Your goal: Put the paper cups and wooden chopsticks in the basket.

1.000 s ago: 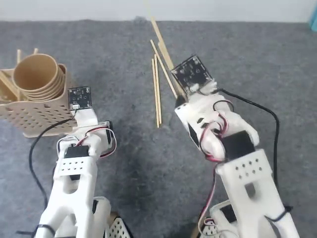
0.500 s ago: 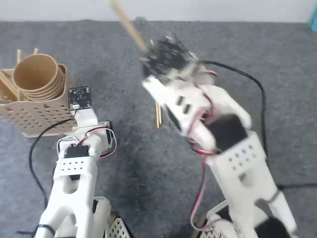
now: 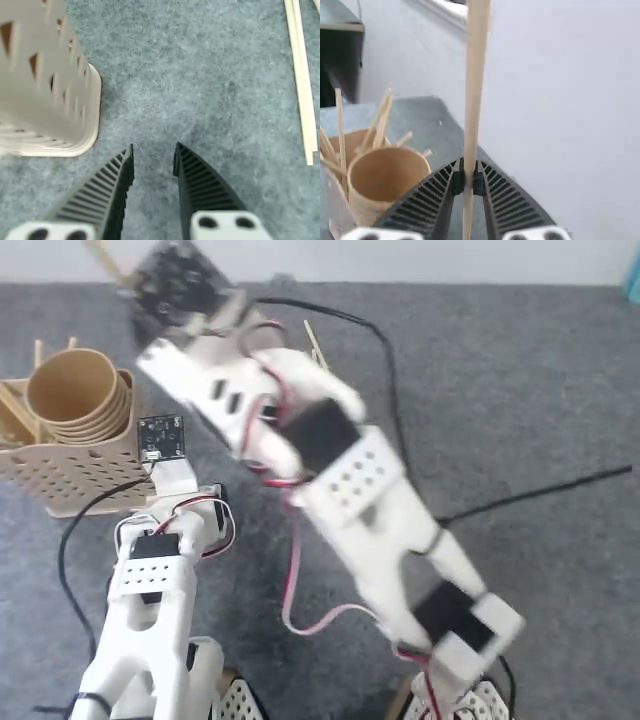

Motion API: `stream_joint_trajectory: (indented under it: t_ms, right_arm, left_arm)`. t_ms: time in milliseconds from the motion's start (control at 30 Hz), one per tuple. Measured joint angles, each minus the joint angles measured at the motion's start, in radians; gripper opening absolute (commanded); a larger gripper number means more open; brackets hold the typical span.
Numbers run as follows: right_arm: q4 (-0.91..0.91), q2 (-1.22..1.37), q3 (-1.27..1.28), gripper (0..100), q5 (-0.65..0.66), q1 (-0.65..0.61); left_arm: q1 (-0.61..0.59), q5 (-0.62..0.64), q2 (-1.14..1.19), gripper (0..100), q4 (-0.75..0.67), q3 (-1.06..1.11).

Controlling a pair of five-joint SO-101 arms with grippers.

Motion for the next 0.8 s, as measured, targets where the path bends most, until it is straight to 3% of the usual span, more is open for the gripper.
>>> stream_joint_trajectory:
  t_ms: [200,367,567,800]
  right_arm:
    - [-0.201,0.273,-0.367,0.8,-0.002,-0.091]
    - [-0.236,0.442,-0.578,0.8,-0.008,-0.190]
    - [-0.241,0.534,-0.658,0.8,-0.141,-0.307]
    - [-0.242,0.661,-0.667,0.8,-0.163,-0.298]
  left_arm:
    - [0.000,0.000,0.000,12,-0.014,0.000]
    - [0.000,0.000,0.000,12,-0.025,0.000]
    - [0.000,0.000,0.000,12,-0.025,0.000]
    - [0.000,0.000,0.000,12,-0.025,0.000]
